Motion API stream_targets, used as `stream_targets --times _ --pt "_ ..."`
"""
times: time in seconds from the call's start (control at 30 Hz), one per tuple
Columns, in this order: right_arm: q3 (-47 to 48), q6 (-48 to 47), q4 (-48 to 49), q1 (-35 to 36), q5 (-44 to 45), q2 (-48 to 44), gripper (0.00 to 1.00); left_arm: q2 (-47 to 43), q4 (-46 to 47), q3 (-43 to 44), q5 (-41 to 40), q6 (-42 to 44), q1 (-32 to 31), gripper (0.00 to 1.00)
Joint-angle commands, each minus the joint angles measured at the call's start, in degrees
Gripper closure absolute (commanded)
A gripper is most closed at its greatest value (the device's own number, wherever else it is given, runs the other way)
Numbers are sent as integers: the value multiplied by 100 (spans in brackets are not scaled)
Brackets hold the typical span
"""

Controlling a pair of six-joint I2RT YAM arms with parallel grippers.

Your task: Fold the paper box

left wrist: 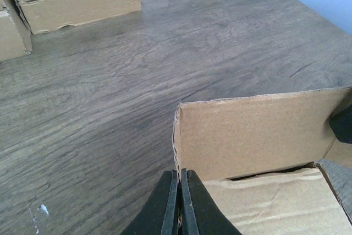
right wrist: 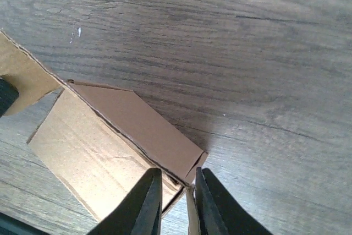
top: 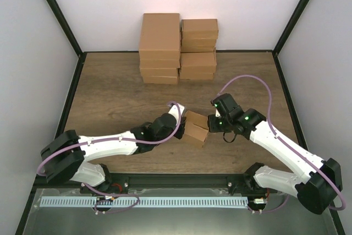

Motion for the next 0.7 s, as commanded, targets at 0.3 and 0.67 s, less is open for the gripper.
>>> stream_targets --times 0.3,0.67 --pt "-59 491 332 -12 -654 -224 96 44 -222 136 134 -231 -182 96" --pt "-535 760 1839 117 -320 -314 98 -204 -509 198 -575 -415 -202 96"
